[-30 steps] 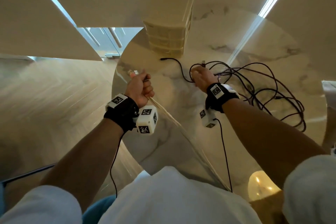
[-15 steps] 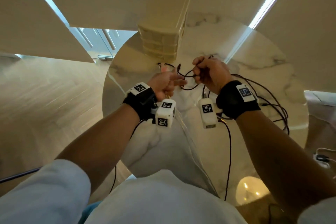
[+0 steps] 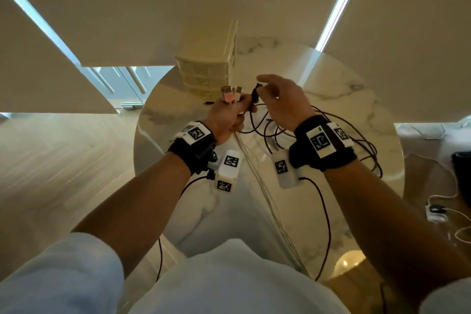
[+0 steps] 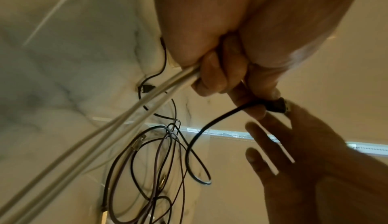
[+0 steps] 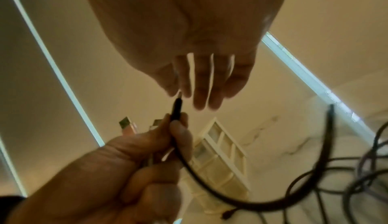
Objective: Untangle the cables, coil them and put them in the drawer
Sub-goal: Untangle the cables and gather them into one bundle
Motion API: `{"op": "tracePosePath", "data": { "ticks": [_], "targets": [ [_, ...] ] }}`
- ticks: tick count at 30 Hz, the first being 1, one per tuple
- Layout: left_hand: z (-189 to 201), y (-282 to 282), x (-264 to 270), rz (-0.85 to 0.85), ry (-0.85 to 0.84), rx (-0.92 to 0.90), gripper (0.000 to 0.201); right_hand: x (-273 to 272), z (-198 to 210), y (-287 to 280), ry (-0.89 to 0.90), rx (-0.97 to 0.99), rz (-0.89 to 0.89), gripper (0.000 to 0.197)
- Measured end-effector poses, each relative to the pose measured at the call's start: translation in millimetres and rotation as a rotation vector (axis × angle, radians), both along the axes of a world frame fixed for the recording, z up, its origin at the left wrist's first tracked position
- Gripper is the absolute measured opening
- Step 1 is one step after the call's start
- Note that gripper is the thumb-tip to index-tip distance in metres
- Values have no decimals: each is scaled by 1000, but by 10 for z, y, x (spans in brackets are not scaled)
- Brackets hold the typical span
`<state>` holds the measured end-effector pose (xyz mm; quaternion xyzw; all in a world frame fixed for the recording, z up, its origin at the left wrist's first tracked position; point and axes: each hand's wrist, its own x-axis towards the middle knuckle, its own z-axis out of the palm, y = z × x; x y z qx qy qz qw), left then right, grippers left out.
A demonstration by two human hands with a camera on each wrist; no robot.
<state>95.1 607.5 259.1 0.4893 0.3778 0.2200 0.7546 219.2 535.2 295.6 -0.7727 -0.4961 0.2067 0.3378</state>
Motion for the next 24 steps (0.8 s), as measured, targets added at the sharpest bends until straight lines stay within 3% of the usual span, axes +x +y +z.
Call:
{"op": "tracePosePath", "data": {
  "ticks": [4, 7, 14, 20, 24],
  "targets": [
    [102, 9, -14, -114, -17, -17, 19, -4, 68, 40, 120, 80, -21, 18],
    [147, 31, -2, -233, 13, 9, 31, 4, 111, -5, 180, 116, 87, 17],
    [254, 17, 155, -240, 28, 17, 28, -8, 240, -60, 216, 188, 50, 25],
    [393, 21, 225, -333, 47, 81, 42, 24, 322, -82, 168, 233, 27, 13],
    [470, 40, 280, -330, 40, 104, 32, 50, 445, -102, 256, 266, 89, 14]
  ]
}}
